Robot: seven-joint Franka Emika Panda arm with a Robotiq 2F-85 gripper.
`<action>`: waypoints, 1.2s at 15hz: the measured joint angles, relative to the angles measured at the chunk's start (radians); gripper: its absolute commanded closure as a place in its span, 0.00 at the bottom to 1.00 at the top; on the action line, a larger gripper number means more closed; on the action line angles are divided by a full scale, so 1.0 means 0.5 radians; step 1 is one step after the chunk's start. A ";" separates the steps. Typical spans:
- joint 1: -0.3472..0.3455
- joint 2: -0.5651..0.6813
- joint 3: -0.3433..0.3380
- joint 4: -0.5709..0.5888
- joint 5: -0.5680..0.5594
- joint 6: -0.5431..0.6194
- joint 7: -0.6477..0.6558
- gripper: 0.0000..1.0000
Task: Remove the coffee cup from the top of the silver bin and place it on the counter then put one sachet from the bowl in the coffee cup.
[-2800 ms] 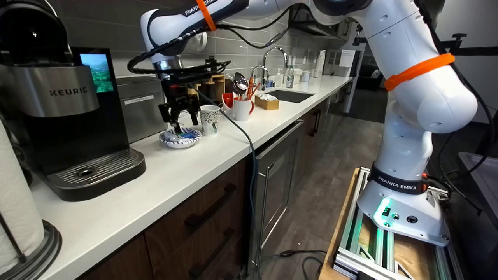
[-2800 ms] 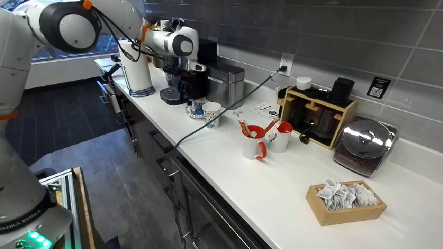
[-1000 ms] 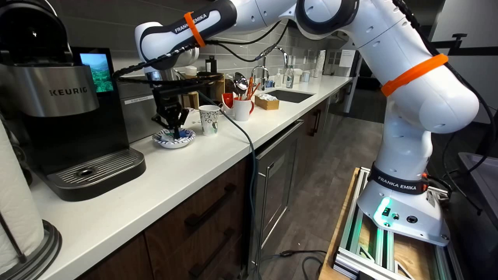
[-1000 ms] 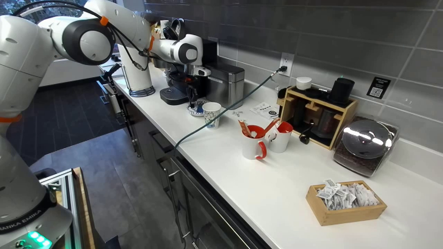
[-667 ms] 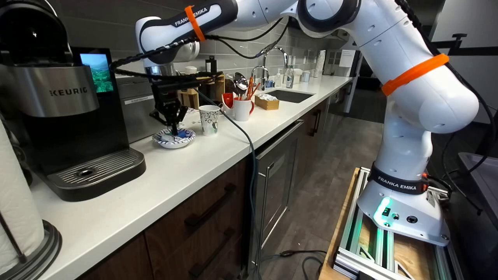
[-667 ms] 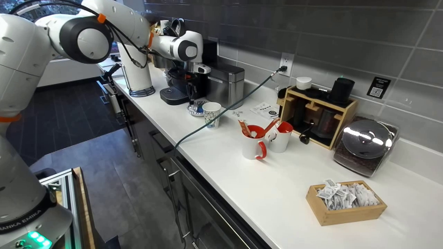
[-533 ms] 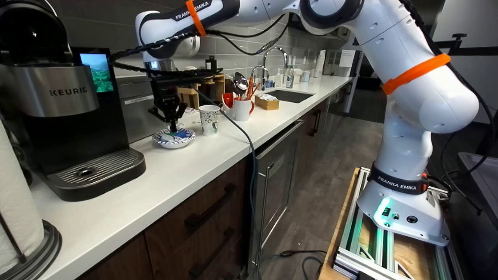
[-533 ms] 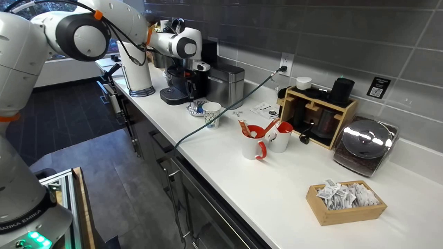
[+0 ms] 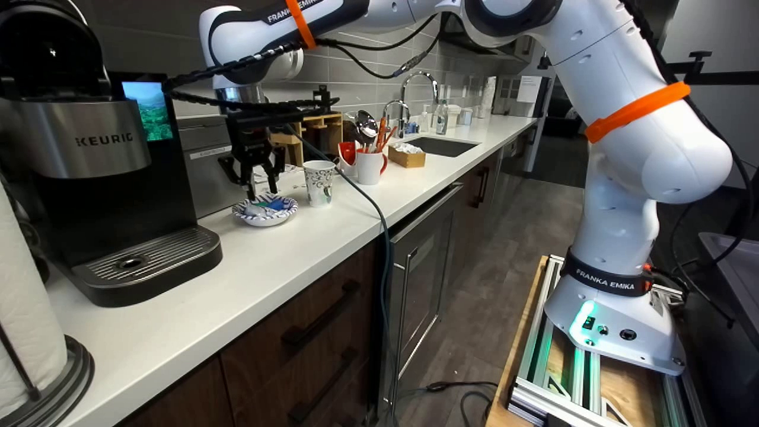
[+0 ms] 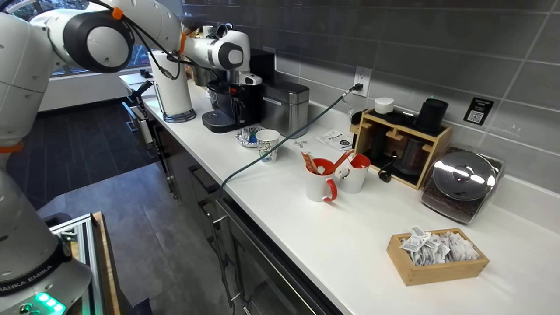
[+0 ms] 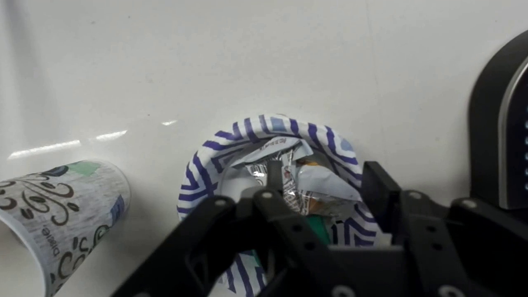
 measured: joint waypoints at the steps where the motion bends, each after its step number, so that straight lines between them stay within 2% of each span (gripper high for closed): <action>1: 0.010 0.019 -0.005 0.007 -0.012 0.000 0.025 0.07; 2: 0.017 0.045 -0.010 0.021 -0.022 0.000 0.045 0.01; 3: 0.021 0.072 -0.017 0.039 -0.029 0.000 0.061 0.00; 7: 0.022 0.165 -0.046 0.141 -0.031 0.000 0.105 0.00; 8: 0.022 0.184 -0.053 0.170 -0.031 0.000 0.112 0.25; 10: 0.022 0.219 -0.067 0.220 -0.031 -0.011 0.123 0.27; 13: 0.023 0.262 -0.071 0.264 -0.031 -0.041 0.137 0.54; 18: 0.034 0.290 -0.071 0.304 -0.031 -0.133 0.165 0.92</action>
